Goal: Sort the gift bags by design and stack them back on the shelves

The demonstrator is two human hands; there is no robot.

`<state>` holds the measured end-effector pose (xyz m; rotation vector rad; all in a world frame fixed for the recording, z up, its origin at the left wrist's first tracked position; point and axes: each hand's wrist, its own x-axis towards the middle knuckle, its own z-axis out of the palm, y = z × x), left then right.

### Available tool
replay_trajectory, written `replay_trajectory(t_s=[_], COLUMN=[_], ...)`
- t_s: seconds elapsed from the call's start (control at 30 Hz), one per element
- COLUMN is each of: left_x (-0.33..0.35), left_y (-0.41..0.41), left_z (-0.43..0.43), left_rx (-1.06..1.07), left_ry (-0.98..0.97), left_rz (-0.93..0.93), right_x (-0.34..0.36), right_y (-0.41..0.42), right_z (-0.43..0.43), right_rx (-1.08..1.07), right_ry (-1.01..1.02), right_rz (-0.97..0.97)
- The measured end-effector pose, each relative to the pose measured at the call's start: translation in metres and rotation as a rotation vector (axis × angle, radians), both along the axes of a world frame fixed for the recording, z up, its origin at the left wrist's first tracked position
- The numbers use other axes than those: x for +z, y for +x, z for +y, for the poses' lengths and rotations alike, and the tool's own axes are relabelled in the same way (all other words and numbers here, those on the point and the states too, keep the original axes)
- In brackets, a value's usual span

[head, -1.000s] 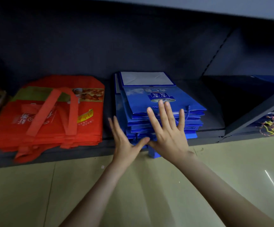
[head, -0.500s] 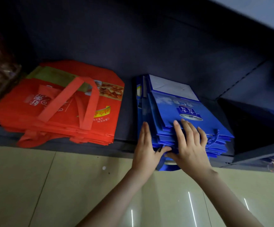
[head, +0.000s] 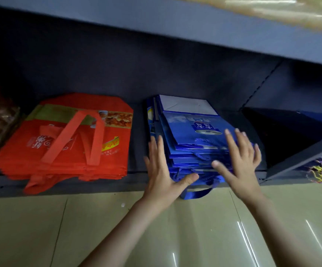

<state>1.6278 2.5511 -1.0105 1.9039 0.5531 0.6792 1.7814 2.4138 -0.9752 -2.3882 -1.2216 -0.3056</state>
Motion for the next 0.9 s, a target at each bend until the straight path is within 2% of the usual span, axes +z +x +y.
replay_trajectory(t_s=[0.07, 0.13, 0.17, 0.23, 0.3, 0.37, 0.47, 0.53, 0.6, 0.67, 0.73, 0.83, 0.9], left_x=[0.013, 0.011, 0.003, -0.018, -0.04, -0.054, -0.062, -0.063, -0.063, -0.053, -0.051, -0.049, -0.052], left_y=[0.009, 0.023, 0.027, 0.03, 0.024, 0.014, -0.01, -0.036, -0.057, -0.104, -0.125, -0.167, -0.187], left_z=[-0.007, -0.014, -0.017, -0.022, -0.022, -0.02, -0.008, 0.018, 0.041, 0.081, 0.104, 0.14, 0.163], left_rx=[0.09, 0.141, 0.136, 0.124, 0.13, 0.112, 0.085, 0.108, 0.163, 0.246, 0.236, 0.249, 0.265], left_ry=[0.32, 0.631, 0.723, 0.797, 0.827, 0.877, 0.949, 1.018, 1.036, 1.019, 0.973, 0.888, 0.787], left_rz=[0.001, 0.099, 0.158, 0.241, 0.262, 0.251, 0.232, 0.304, 0.379, 0.573, 0.701, 0.872, 0.924], right_x=[-0.003, -0.013, -0.022, -0.042, -0.061, -0.065, -0.052, -0.043, -0.037, -0.041, -0.051, -0.06, -0.057], right_y=[0.014, 0.027, 0.031, 0.033, 0.026, 0.011, -0.022, -0.056, -0.079, -0.114, -0.124, -0.14, -0.146], right_z=[-0.021, -0.04, -0.049, -0.065, -0.073, -0.069, -0.04, 0.001, 0.031, 0.08, 0.1, 0.135, 0.157], right_rx=[-0.179, -0.278, -0.311, -0.354, -0.415, -0.425, -0.218, 0.0, 0.169, 0.338, 0.376, 0.47, 0.509], right_ry=[0.24, 0.531, 0.618, 0.629, 0.552, 0.433, 0.367, 0.419, 0.346, 0.226, 0.016, -0.289, -0.347], right_rz=[0.302, 0.683, 0.838, 0.968, 0.906, 0.617, 0.051, -0.112, -0.155, -0.068, 0.02, -0.017, 0.049])
